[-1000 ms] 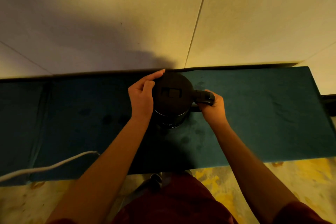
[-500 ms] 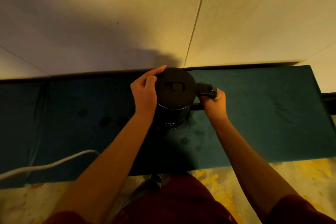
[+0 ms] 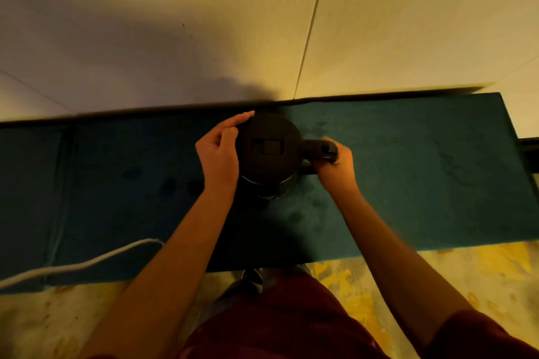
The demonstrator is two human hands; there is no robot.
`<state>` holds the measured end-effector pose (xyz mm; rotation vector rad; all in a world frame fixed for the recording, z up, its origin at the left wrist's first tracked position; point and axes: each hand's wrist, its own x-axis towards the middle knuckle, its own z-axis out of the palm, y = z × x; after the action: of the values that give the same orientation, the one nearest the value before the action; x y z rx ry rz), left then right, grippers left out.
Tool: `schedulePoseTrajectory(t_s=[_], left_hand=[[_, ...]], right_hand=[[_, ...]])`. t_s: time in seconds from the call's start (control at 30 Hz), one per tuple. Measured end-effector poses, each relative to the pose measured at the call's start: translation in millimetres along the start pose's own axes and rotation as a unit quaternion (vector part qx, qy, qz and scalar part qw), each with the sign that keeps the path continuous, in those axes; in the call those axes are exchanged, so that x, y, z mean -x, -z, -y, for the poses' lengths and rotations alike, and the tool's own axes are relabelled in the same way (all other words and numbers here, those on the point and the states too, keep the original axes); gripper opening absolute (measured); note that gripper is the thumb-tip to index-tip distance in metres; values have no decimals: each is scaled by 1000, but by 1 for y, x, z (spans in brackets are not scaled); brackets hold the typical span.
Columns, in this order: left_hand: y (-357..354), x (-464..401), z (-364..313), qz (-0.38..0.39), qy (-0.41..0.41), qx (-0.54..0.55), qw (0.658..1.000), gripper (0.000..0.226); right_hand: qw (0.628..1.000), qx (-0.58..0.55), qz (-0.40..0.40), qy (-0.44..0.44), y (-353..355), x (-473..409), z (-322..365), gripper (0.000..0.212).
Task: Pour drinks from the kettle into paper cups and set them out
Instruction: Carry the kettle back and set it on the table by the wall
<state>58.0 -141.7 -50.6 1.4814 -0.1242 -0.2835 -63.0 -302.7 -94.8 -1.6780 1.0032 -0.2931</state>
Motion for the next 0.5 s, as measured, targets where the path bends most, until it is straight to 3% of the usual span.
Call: schedulePoseTrajectory(t_s=[0.27,0.5], left_hand=[[6,0,-1,16,-11,-78,997,28],[14,-11,2,68,42,-255,964,28]], right_hand=[[999,16,34,-17,-2,-12,-24,16],[992,125,30,-4,13,12,3,16]])
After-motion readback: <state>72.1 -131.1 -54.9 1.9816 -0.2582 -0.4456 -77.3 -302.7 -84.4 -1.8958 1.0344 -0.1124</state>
